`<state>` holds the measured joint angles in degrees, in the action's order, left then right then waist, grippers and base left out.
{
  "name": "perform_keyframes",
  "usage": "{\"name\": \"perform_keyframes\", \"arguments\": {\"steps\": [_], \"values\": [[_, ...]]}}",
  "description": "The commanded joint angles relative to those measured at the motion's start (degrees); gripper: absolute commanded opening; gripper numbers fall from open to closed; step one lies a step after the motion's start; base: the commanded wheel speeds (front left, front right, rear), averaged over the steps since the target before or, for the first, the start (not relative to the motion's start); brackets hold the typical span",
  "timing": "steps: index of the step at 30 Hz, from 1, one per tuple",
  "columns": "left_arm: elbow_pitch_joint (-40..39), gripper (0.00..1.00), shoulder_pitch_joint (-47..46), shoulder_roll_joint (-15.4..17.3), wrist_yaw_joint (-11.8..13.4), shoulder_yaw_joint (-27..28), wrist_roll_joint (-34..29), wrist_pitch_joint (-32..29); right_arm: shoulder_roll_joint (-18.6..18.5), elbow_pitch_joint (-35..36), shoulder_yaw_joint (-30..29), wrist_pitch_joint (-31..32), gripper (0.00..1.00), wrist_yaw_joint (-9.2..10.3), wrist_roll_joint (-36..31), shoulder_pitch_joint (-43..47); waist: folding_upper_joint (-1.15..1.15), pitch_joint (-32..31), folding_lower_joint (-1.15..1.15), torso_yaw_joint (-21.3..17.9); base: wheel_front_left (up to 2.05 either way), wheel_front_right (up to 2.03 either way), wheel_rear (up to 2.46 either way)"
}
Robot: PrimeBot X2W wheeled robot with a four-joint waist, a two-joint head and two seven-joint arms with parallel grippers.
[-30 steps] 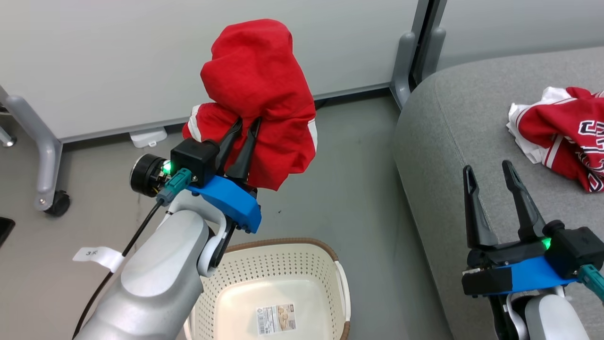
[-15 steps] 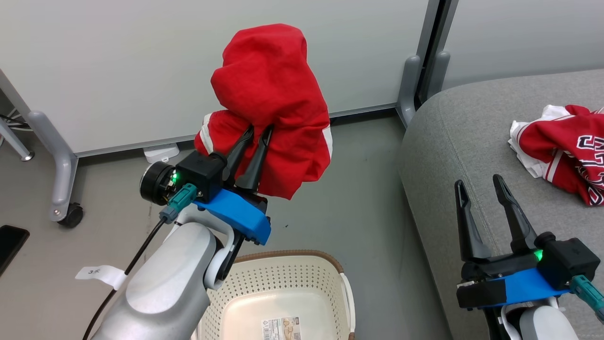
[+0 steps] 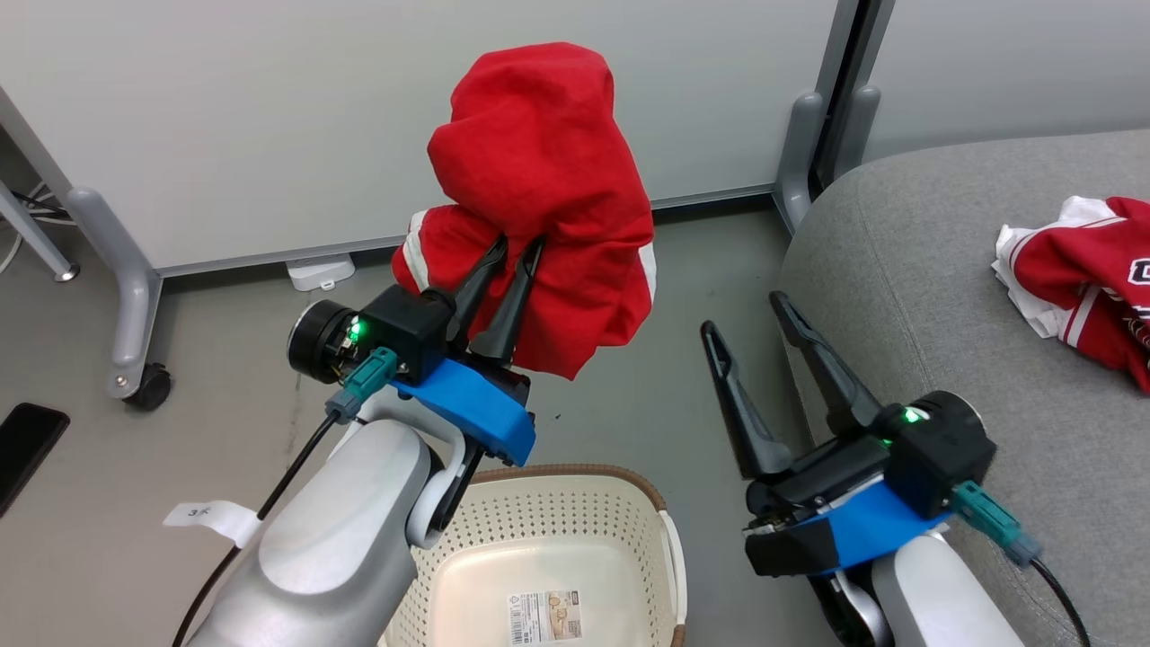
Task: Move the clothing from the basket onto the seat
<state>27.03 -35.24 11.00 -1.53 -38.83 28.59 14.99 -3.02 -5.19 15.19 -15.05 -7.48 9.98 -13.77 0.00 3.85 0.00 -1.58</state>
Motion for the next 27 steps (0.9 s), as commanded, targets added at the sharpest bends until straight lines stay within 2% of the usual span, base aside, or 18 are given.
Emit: {"name": "perform_keyframes", "arguments": {"steps": [1, 8, 21, 27], "values": [[0.0, 0.0, -1.0, -0.3, -0.1, 0.0, -0.6, 0.3, -0.5, -1.0, 1.8, -0.2, 1.0, -0.03, 0.9, -1.7, 0.0, 0.3, 0.0, 0.4, 0.0, 0.0, 0.0], [-0.1, 0.0, -1.2, -2.0, -0.6, -1.1, -1.5, 0.3, -0.6, -5.1, 6.0, -0.2, 1.0, -0.03, 1.9, -6.1, 0.0, 0.9, 0.0, 1.8, 0.0, 0.0, 0.0], [0.1, 0.0, -2.1, -5.0, -2.1, -2.3, -3.1, 0.3, 0.0, -16.2, 8.8, -0.2, 1.0, -0.03, 3.9, -12.5, 0.0, 2.0, 0.0, 4.2, 0.0, 0.0, 0.0], [-0.1, 0.0, -2.2, -5.9, -2.7, -2.9, -3.6, 0.3, 0.1, -19.1, 10.0, -0.2, 1.0, -0.03, 5.1, -14.5, 0.0, 2.2, 0.0, 4.7, 0.0, 0.0, 0.0]]}}
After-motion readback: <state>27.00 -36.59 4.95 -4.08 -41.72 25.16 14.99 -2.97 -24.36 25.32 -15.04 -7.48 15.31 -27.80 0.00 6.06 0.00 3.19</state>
